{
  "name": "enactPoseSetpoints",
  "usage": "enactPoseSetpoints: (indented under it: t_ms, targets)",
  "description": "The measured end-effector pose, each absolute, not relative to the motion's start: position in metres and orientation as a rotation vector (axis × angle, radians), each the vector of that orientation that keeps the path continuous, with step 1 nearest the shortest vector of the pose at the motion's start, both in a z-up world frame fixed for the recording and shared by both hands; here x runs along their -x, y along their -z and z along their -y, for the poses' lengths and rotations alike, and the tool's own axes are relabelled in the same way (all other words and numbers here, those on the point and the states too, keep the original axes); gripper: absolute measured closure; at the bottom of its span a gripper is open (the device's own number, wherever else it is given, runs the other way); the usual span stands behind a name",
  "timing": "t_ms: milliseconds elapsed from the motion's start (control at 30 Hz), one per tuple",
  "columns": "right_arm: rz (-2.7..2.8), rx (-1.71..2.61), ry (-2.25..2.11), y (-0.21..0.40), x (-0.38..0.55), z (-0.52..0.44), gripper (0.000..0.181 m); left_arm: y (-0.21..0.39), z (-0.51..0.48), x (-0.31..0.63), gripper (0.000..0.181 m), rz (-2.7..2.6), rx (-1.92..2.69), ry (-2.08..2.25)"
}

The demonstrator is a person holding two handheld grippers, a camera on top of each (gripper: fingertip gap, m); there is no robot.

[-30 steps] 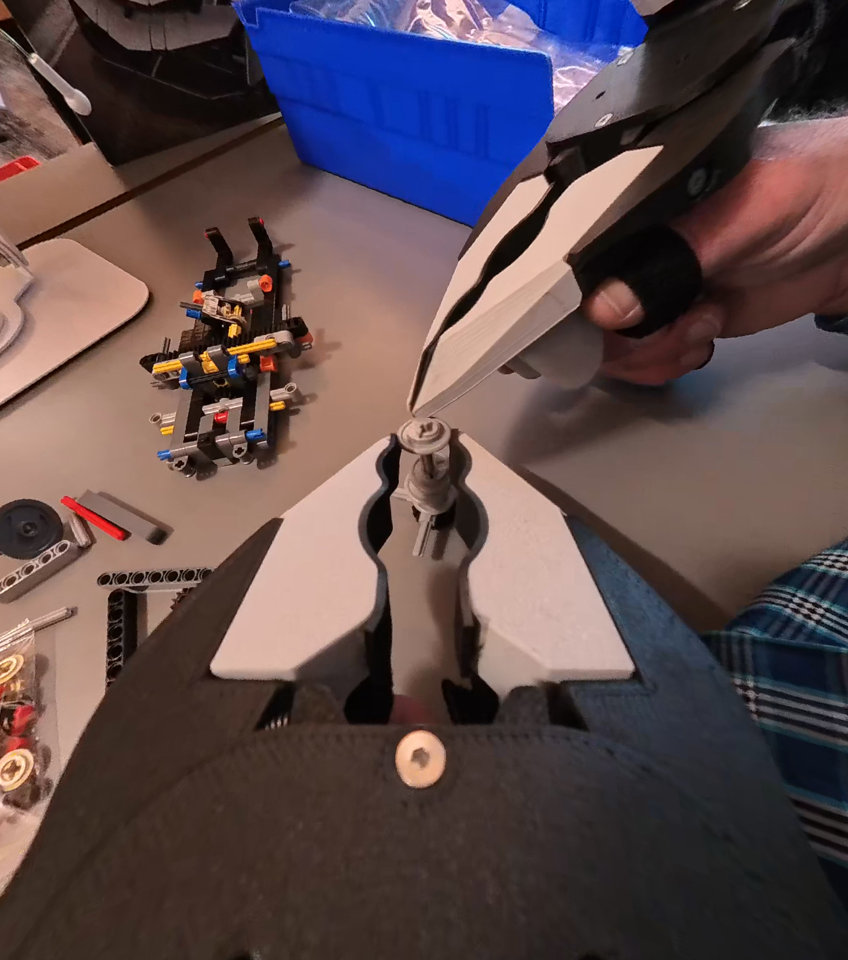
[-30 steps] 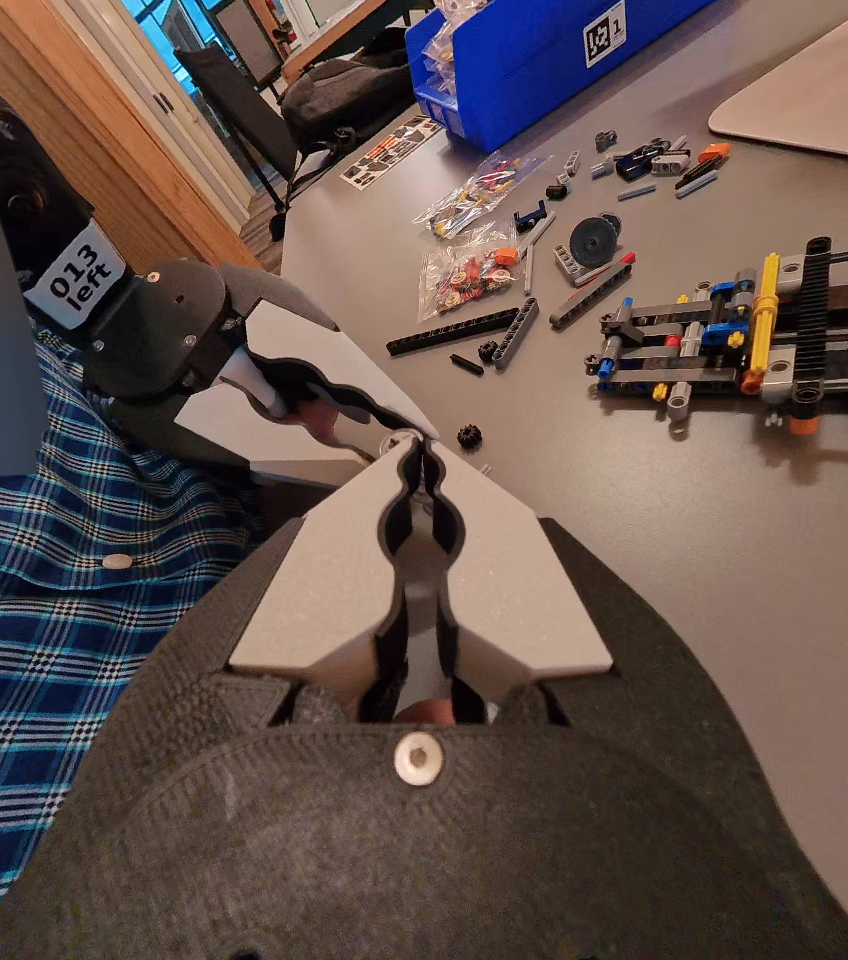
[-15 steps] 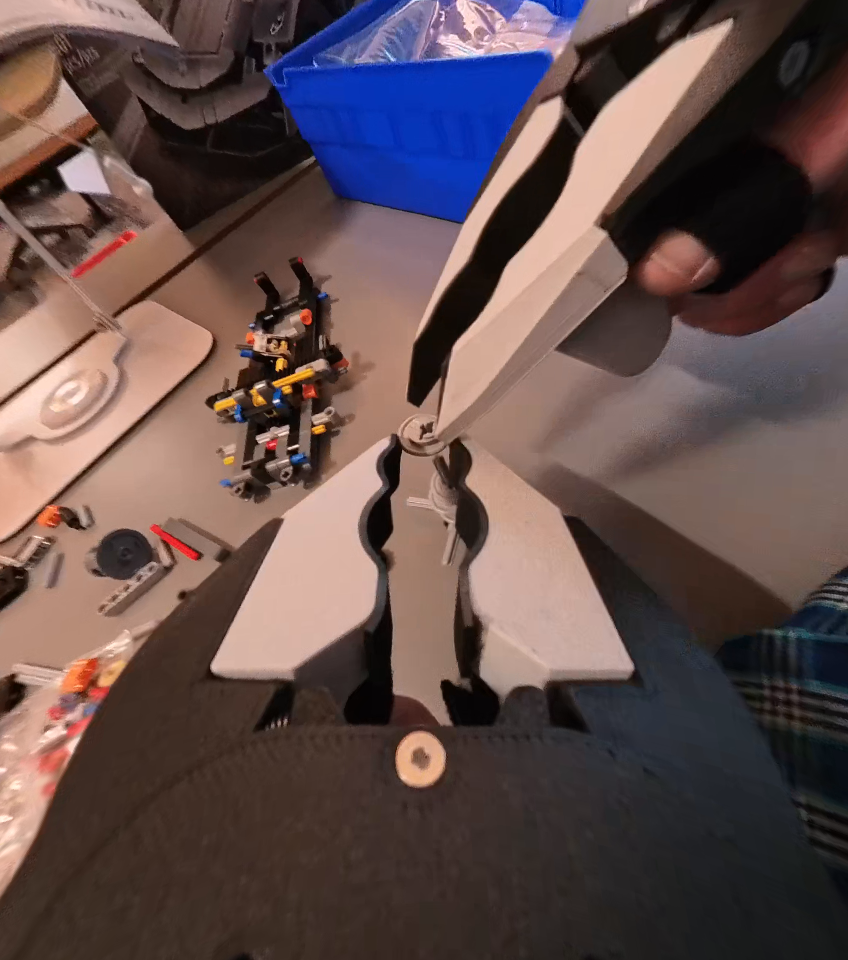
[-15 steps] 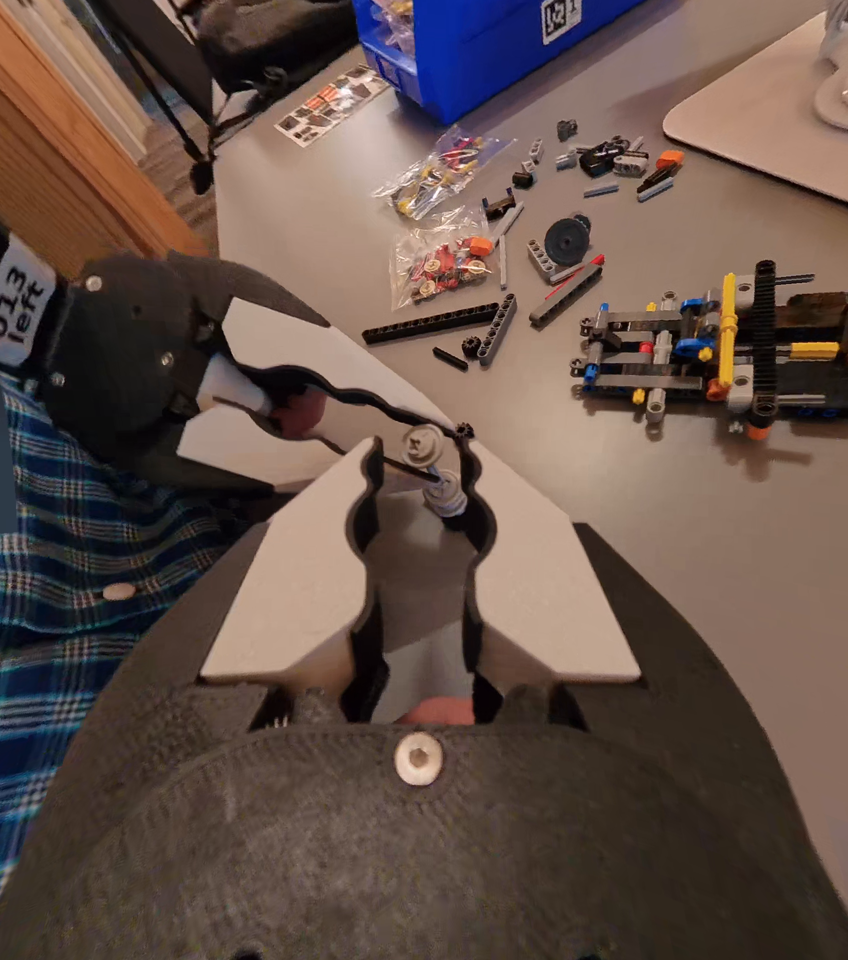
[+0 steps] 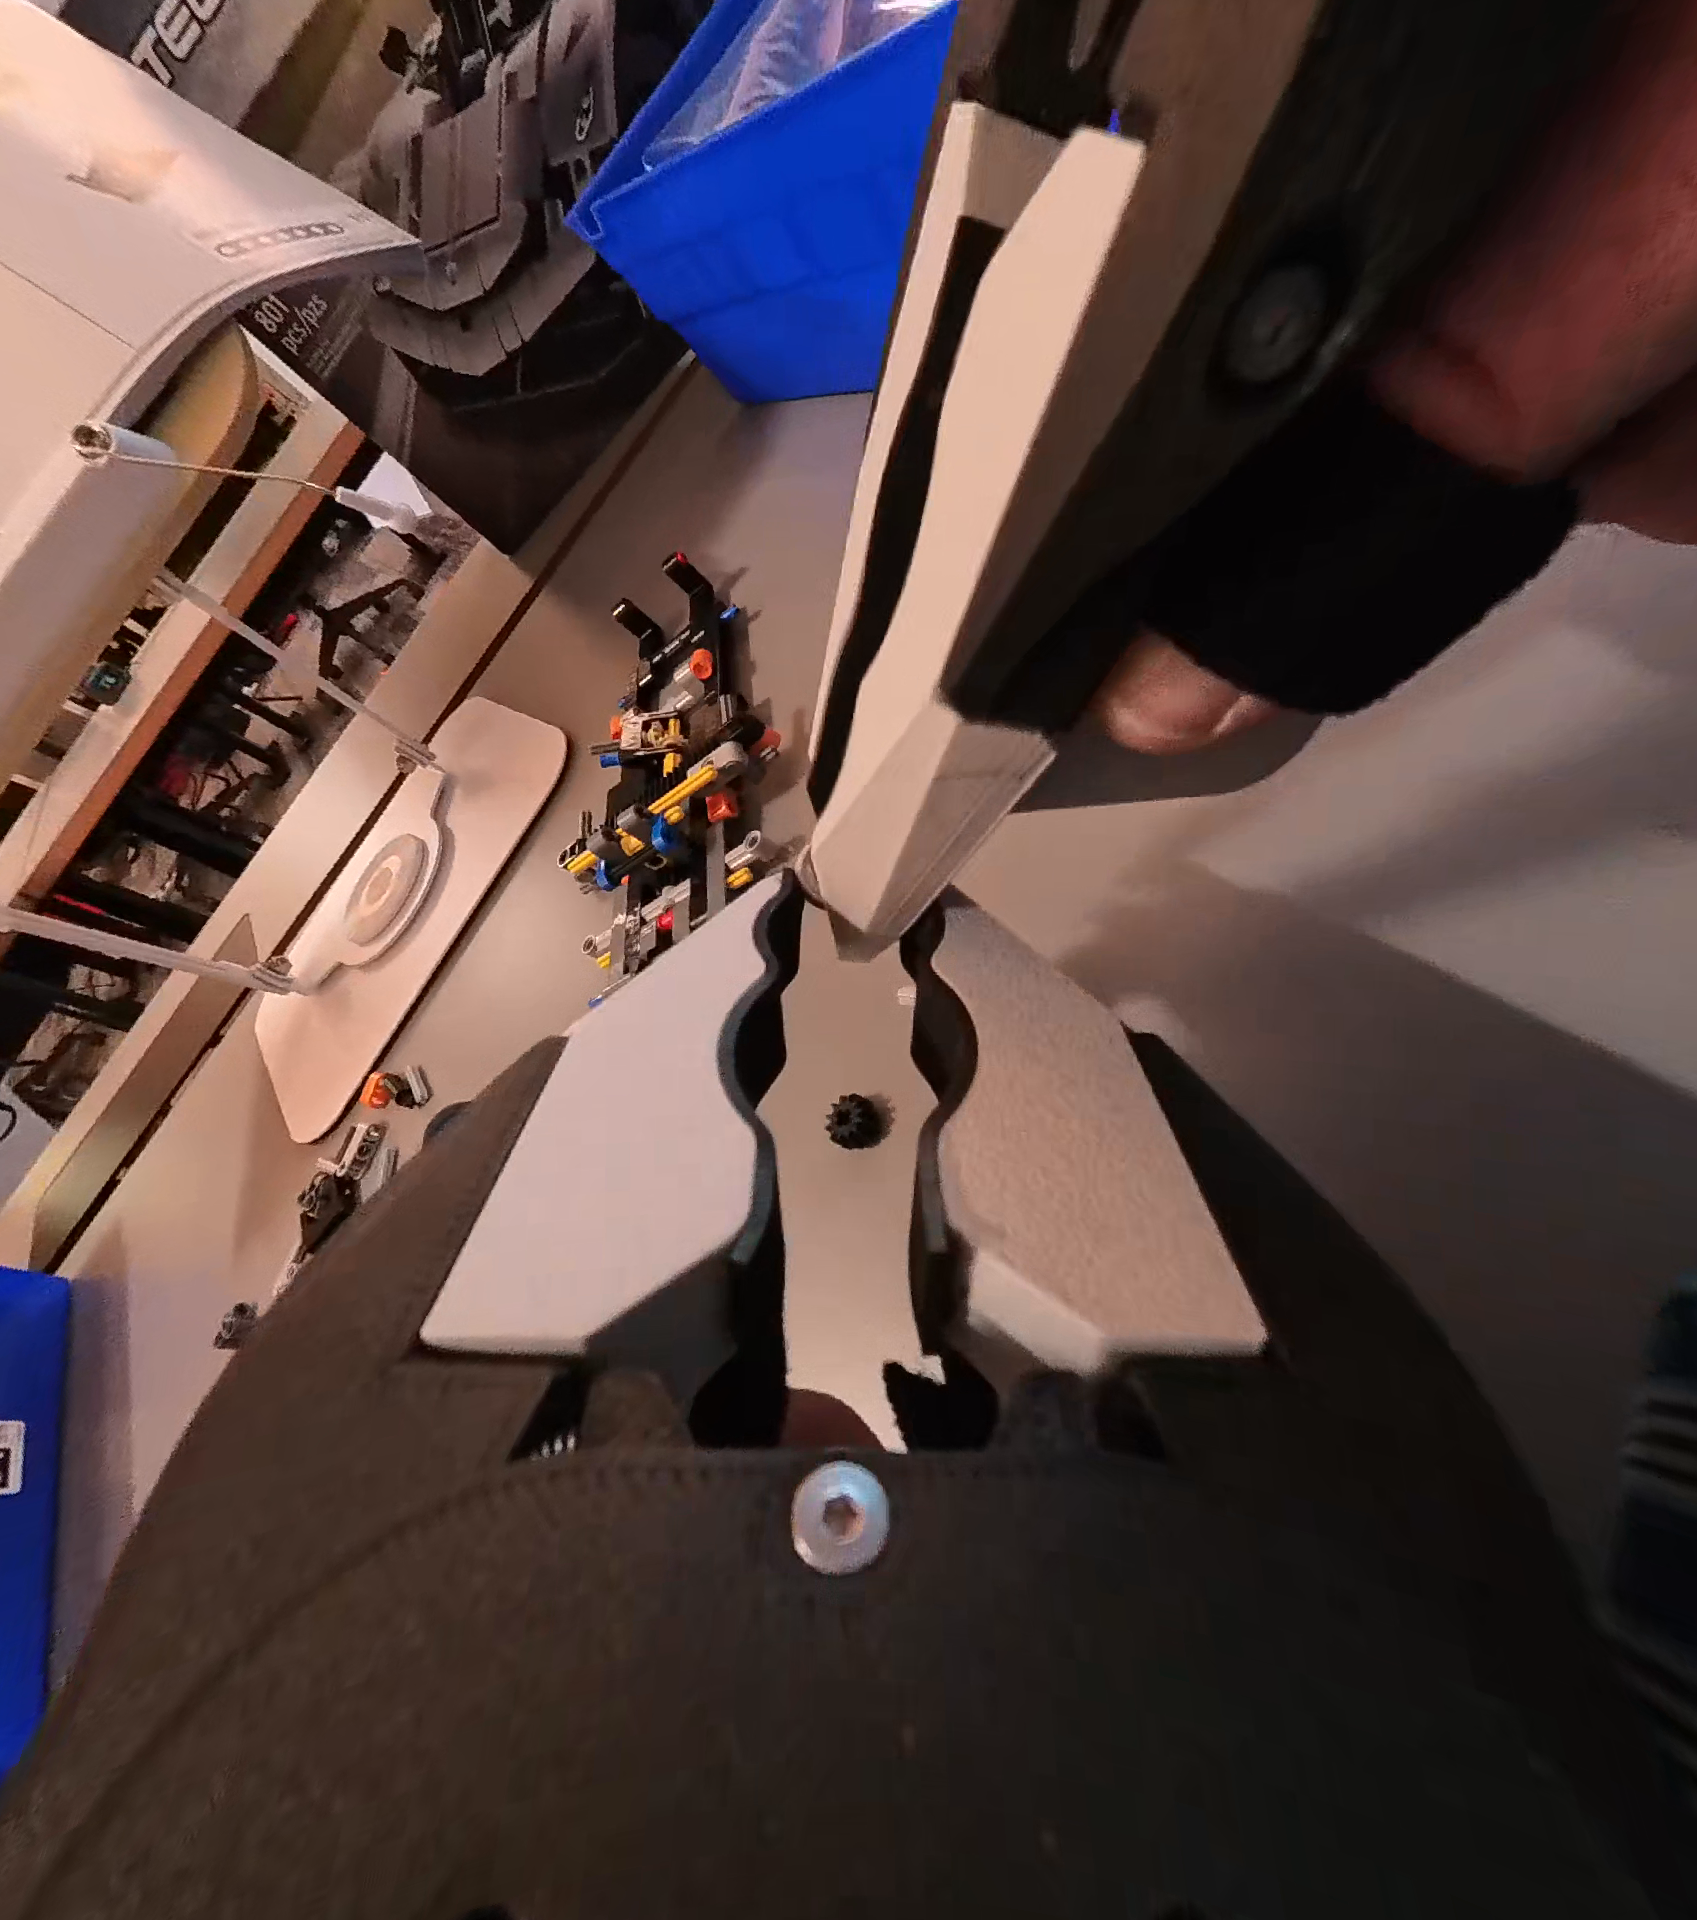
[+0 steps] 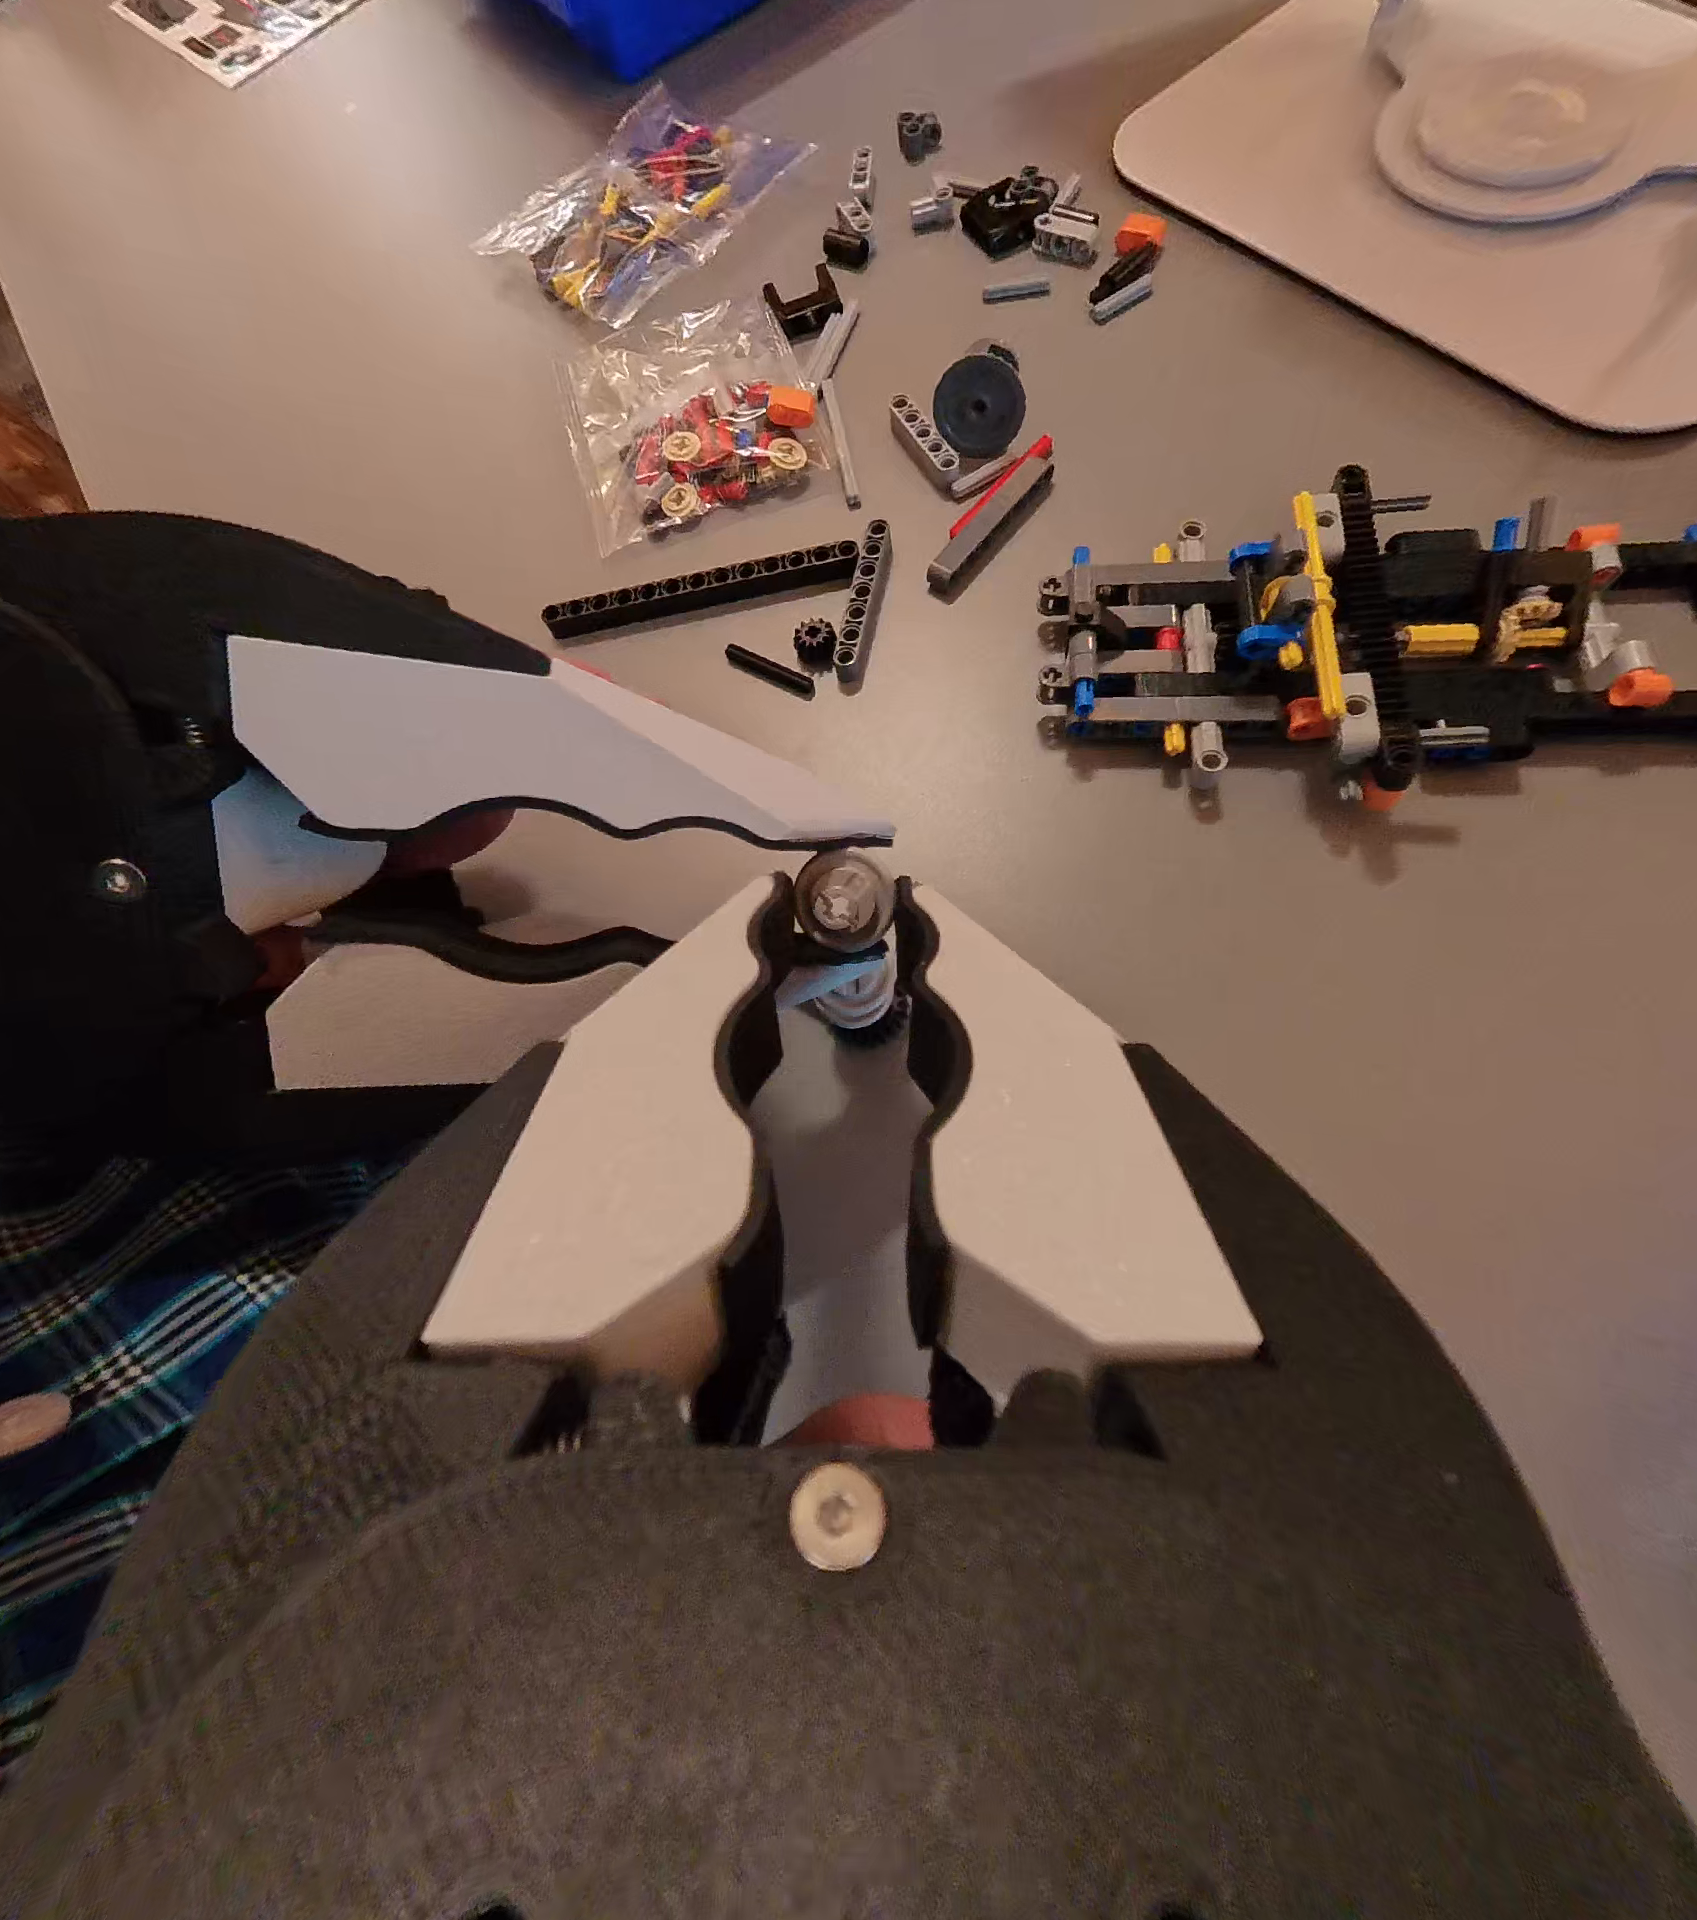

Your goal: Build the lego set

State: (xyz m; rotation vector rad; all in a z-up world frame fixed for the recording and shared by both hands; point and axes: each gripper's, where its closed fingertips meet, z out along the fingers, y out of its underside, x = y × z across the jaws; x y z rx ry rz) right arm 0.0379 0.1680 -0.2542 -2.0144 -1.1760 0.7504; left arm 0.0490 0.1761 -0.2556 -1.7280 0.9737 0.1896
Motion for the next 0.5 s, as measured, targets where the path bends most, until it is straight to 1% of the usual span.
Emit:
enactPoseSetpoints:
  t_ms: [100, 233, 367, 433, 500]
  targets:
    - [1.214, 1.996, -0.760, 0.252, -0.039, -0.167, 0.166, 0.254, -0.173, -0.051, 0.163, -0.966, 1.725, -0.149]
    - [1.263, 1.974, -0.787, 0.245, -0.047, -0.172, 0.165, 0.257, -0.166, -0.050, 0.149, -0.948, 1.773, -0.024]
    - [1.358, 1.960, -0.836, 0.242, -0.057, -0.171, 0.165, 0.278, -0.156, -0.047, 0.139, -0.893, 1.936, 0.221]
    - [1.418, 1.967, -0.863, 0.245, -0.056, -0.167, 0.165, 0.280, -0.158, -0.047, 0.138, -0.882, 1.943, 0.254]
    - [1.492, 1.965, -0.853, 0.250, -0.053, -0.164, 0.165, 0.280, -0.162, -0.048, 0.142, -0.890, 1.927, 0.242]
